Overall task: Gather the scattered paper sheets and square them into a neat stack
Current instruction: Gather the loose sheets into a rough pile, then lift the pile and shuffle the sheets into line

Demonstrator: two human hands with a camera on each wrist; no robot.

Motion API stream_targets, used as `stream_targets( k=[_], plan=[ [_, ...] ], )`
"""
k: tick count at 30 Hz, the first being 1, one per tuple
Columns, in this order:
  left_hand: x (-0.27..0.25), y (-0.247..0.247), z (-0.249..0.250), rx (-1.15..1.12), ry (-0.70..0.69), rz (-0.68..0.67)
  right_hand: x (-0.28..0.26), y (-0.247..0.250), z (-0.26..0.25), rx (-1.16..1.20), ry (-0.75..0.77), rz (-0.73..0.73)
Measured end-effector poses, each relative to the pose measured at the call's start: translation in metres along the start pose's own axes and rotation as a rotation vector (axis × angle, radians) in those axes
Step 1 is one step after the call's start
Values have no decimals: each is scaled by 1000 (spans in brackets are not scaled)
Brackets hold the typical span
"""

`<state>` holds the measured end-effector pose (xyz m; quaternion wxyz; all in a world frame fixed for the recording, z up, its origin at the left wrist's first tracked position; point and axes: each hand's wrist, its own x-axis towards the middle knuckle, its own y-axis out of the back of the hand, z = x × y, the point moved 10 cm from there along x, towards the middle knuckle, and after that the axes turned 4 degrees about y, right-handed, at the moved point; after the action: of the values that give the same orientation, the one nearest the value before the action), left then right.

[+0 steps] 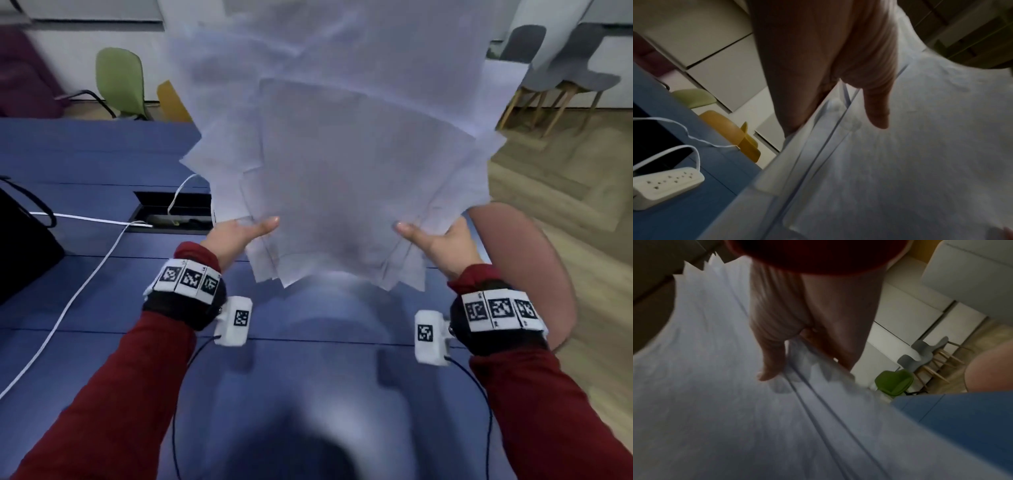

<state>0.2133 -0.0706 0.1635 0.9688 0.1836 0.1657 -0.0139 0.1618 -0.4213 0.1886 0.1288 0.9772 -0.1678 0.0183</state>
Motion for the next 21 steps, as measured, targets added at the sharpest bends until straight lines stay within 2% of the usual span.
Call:
stream_targets(
  k=[1,4,6,9,13,16,21],
  plan=[
    [-3,-2,-2,25,-5,-14,-3,-4,8,-15,-46,-36],
    [-9,-23,-35,-2,74,-21,-35,-30,59,-90,-333,-172],
    [-11,-40,-65,-43,157,18,-53,-47,80,-37,-433,-153],
    [-14,-55,-73,-86,216,80,-47,-51,64,123,-376,-17],
    [-13,-44,-45,-108,169,119,-22,-25,21,178,-184,96],
    [-17,-34,-35,-90,101,76,-18,-2,25,222,-114,142],
    [-13,-51,-76,-109,131,5,-39,-17,75,83,-259,32]
  ],
)
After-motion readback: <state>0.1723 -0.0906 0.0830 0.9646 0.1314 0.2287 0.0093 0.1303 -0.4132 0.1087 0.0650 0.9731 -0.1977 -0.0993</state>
